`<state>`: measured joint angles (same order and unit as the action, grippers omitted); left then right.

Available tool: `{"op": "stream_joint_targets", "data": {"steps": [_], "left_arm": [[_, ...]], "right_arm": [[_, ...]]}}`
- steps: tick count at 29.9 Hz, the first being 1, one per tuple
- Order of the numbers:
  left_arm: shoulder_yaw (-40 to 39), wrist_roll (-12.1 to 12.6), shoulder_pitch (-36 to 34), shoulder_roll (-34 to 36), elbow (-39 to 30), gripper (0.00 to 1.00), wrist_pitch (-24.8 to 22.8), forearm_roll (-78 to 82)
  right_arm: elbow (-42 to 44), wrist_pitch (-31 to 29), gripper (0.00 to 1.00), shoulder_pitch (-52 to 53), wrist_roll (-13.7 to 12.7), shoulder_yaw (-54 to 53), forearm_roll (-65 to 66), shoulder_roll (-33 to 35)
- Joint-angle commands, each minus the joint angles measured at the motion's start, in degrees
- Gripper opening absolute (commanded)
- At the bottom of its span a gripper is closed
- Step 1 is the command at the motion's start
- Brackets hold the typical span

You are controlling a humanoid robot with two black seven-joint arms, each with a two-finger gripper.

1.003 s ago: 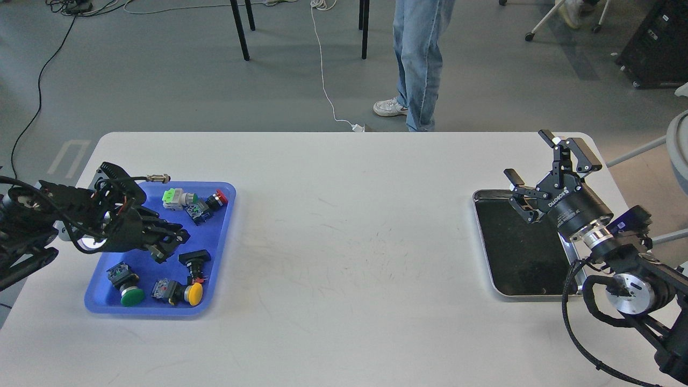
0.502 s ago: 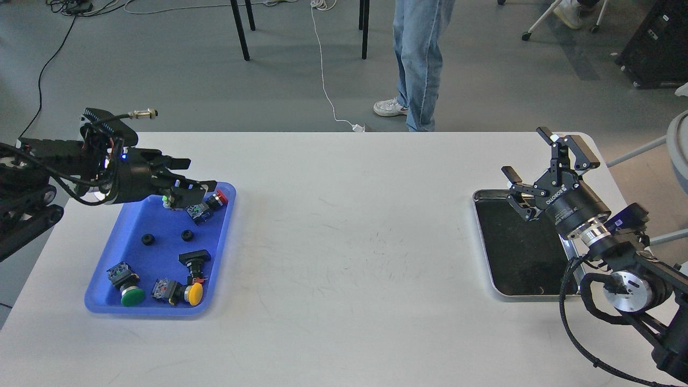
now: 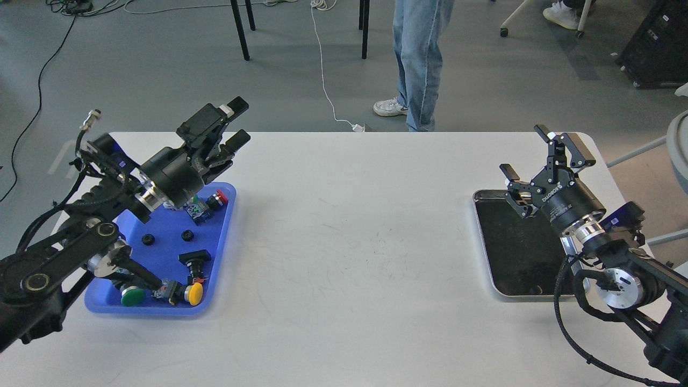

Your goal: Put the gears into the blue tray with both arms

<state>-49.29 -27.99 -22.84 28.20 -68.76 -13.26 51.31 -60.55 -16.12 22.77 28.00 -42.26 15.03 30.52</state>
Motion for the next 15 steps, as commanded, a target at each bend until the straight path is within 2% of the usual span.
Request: {"op": "stream_joint_targets", "data": {"steps": [1,3,5,9,15], "left_arm": [[-8.3,0.0,6.5,-5.3,0.4,0.98,-0.5,-0.3],[-11.5,2.7,8.9,-6.8,0.4,0.98,-1.1,-0.8],[-13.0,3.7,10.3,-7.5,0.4,0.98,-2.6,-2.8],[-14.1,4.3,11.1,-8.5,0.4,0.98,-6.0,-6.6],[-14.4,4.4,11.9,-8.6,0.4,0.98,-6.1,-6.6]], "right_arm": [[-0.1,0.0,0.98,-0.2,0.0,0.2,0.0,0.0],[0.0,0.7,0.98,-0.2,0.0,0.0,0.0,-0.2],[-0.1,1.9,0.98,-0.1,0.0,0.0,0.0,-1.1],[-0.2,2.7,0.98,-0.1,0.0,-0.3,0.0,-2.0],[-1.0,2.5,0.98,-0.3,0.0,-0.5,-0.2,-2.0]]}}
